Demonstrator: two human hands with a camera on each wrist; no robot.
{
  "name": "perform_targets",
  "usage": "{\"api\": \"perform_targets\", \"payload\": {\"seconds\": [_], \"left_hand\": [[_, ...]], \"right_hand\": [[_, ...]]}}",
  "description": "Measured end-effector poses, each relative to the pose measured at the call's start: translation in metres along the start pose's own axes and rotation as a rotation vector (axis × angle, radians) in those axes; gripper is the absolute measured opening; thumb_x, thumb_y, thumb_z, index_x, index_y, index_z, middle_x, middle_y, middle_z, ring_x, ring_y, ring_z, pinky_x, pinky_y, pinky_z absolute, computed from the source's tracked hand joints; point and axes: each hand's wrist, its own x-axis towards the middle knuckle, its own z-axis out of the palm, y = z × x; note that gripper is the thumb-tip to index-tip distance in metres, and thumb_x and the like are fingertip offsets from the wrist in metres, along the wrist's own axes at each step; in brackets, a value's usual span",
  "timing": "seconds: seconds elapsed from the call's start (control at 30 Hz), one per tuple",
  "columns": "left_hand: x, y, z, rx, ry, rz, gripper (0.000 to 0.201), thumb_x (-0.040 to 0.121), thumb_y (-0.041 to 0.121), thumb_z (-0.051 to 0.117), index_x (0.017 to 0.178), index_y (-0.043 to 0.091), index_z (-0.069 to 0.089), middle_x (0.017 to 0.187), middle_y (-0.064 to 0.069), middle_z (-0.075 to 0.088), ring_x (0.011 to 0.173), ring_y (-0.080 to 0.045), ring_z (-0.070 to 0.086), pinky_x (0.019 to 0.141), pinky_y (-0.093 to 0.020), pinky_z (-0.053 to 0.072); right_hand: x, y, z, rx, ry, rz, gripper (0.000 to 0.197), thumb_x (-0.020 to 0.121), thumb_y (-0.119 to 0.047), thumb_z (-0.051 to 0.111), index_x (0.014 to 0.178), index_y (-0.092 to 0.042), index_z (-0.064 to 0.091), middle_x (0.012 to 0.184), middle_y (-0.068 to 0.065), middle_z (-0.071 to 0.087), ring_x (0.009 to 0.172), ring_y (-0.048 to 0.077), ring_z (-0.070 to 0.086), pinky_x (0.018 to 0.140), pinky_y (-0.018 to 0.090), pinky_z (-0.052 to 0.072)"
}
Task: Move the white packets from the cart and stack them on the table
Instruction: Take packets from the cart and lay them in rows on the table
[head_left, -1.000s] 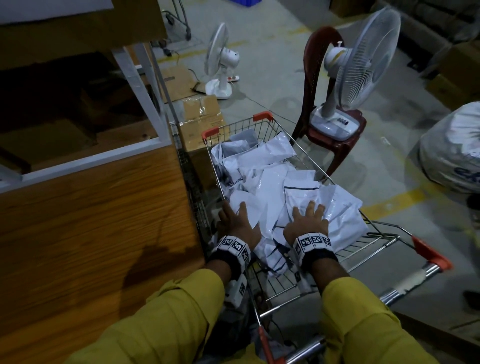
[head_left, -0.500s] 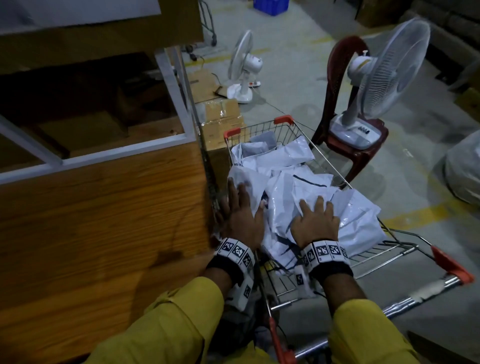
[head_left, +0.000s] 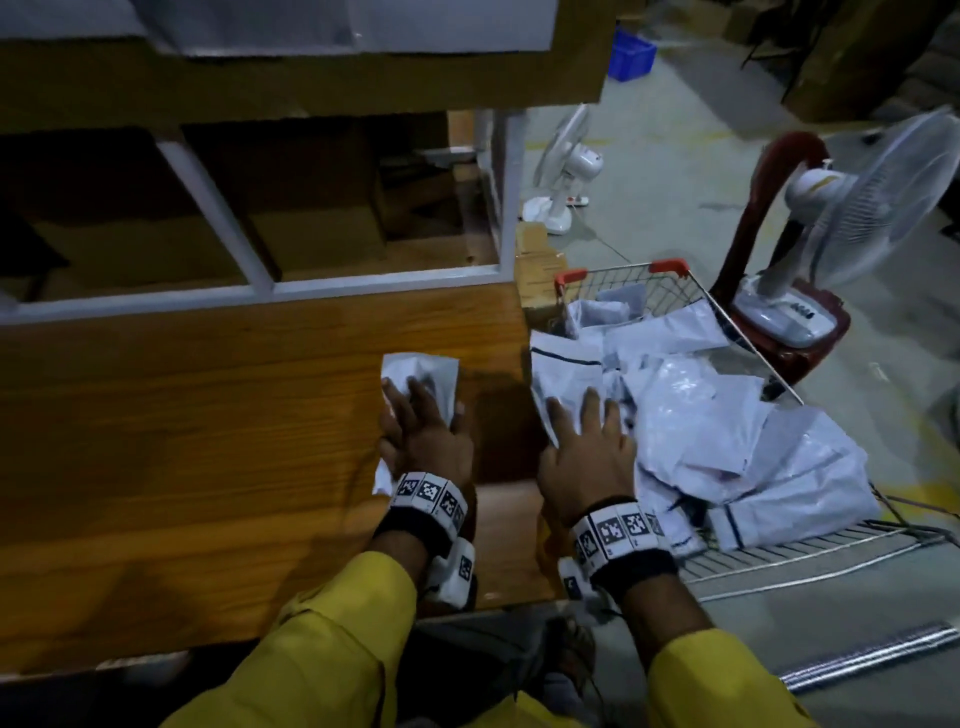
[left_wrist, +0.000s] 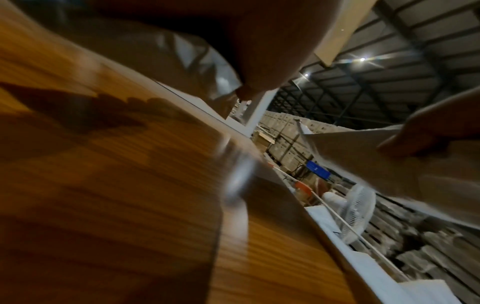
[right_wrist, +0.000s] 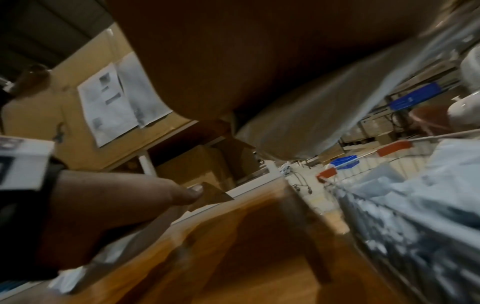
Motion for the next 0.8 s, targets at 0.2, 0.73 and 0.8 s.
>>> {"api": "perform_targets", "payload": {"seconds": [0.2,0.73,0.8], "left_hand": [[0.035,-0.119,-0.033,0.019,-0.1,-0.09,0.091,0.093,0.075,0.027,0.16,0.024,-0.008,0.165,-0.009,-0.02,0.152,-0.034,-0.009,0.12,-0.055,0.008],[0.038,-0.217,-0.076,0.335,-0.247,0.598,0.067,0.095,0.06,0.046,0.155,0.05,0.017,0.167,0.015,0.0,0.153,-0.016,0.003,0.119,-0.056,0.012],[0.048,-0.216,-0.082,0.361,-0.244,0.558,0.067,0.097,0.059,0.047,0.155,0.05,0.014,0.167,0.014,-0.002,0.153,-0.017,0.002,0.119,-0.055,0.006]], "right_hand": [[-0.028,-0.096,0.067,-0.011,-0.182,-0.104,0.085,0.09,-0.076,0.023,0.16,-0.031,0.008,0.167,0.013,-0.011,0.151,0.04,-0.01,0.118,0.058,0.012],[-0.044,-0.186,0.089,-0.158,-0.177,-0.018,0.078,0.09,-0.038,0.049,0.159,-0.026,0.012,0.165,0.021,-0.005,0.15,0.044,-0.003,0.119,0.055,0.016],[-0.037,-0.193,0.088,-0.136,-0.185,-0.037,0.076,0.091,-0.04,0.048,0.158,-0.028,0.013,0.165,0.019,-0.006,0.15,0.044,-0.003,0.118,0.055,0.018]]}}
